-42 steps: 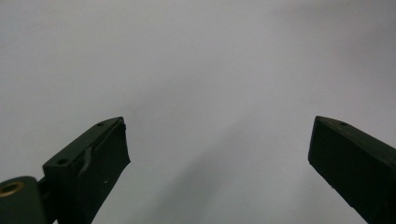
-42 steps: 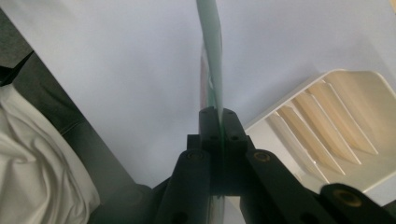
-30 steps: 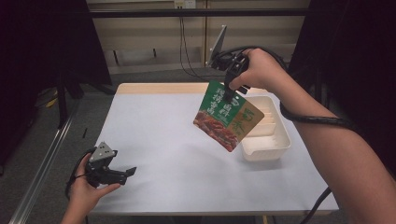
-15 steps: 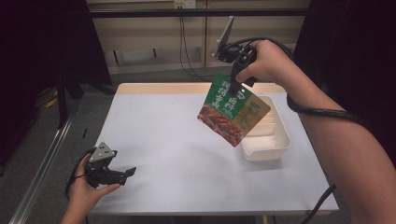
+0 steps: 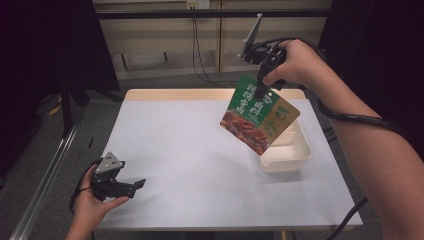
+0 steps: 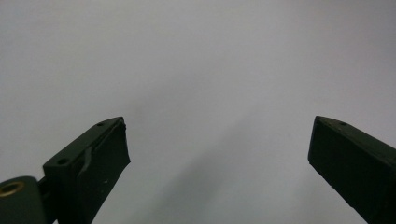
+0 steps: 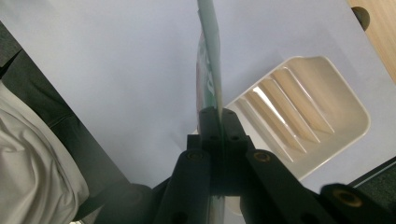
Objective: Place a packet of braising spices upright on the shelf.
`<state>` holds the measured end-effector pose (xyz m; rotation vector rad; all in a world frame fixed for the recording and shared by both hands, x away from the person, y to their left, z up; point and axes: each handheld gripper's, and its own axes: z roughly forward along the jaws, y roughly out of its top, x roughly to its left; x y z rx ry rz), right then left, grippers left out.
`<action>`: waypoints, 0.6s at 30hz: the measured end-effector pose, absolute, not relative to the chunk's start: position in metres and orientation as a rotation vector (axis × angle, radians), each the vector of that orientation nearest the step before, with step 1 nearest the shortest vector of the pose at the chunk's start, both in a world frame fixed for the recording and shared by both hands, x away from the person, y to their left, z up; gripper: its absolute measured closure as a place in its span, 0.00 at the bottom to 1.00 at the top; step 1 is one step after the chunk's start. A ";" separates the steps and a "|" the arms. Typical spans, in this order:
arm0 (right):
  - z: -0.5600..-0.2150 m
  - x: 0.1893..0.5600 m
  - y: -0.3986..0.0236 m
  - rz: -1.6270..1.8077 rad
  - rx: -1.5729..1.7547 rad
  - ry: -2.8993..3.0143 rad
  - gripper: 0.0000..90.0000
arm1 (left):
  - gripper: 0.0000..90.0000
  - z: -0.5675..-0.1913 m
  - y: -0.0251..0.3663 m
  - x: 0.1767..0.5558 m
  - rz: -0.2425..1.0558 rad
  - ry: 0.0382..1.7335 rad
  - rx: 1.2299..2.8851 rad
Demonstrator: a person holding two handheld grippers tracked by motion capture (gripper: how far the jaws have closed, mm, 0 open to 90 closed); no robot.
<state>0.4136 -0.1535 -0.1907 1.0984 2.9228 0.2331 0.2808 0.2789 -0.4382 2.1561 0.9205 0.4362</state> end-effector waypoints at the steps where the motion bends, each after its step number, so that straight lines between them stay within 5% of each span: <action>1: -0.191 0.414 -0.155 0.234 1.092 2.920 1.00 | 0.06 -0.438 0.279 0.281 0.437 0.921 2.156; 18: -0.196 0.413 -0.177 0.208 1.127 2.922 1.00 | 0.06 -0.439 0.279 0.281 0.436 0.923 2.161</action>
